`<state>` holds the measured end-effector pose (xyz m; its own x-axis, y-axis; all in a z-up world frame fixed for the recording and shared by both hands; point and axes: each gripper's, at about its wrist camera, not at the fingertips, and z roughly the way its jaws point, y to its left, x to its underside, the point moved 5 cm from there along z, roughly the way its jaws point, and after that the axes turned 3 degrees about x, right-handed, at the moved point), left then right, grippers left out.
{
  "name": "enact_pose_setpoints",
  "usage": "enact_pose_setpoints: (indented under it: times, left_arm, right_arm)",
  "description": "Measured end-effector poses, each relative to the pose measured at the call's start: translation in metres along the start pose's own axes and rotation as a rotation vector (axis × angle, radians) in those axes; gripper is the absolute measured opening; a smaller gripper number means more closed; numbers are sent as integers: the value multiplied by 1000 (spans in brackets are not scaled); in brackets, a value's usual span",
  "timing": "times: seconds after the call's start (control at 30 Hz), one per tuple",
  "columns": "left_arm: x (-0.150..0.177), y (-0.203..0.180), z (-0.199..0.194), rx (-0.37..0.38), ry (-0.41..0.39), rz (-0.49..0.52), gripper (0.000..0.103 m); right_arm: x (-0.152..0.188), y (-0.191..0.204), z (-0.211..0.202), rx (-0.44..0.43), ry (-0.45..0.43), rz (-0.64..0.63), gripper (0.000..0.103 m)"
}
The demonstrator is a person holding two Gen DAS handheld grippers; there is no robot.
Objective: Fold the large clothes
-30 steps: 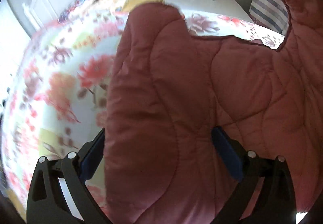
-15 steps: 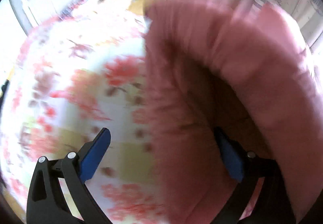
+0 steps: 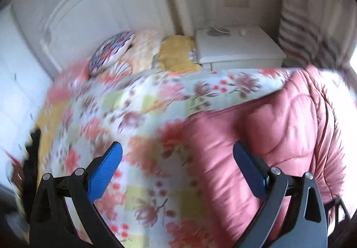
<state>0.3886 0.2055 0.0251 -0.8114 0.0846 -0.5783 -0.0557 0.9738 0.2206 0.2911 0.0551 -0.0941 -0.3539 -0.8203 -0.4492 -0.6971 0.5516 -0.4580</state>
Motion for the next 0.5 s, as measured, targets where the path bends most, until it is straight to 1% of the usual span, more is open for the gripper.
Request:
enact_pose_setpoints:
  times: [0.1, 0.2, 0.33, 0.4, 0.47, 0.5]
  left_arm:
    - [-12, -50, 23, -37, 31, 134, 98]
    - [-14, -71, 38, -94, 28, 185, 98]
    - [-7, -74, 63, -86, 80, 153, 100]
    - [4, -71, 85, -63, 138, 122, 101]
    - [11, -67, 92, -38, 143, 87, 101]
    - [13, -63, 94, -24, 140, 64, 101]
  right_arm:
    - [-3, 10, 1, 61, 19, -87, 68]
    - [-2, 18, 3, 119, 26, -155, 68]
    - [-2, 17, 4, 120, 8, -150, 68]
    - [-2, 14, 1, 108, -24, -132, 69]
    - [-1, 6, -8, 75, -63, -92, 72]
    - [0, -1, -17, 26, -92, -44, 72]
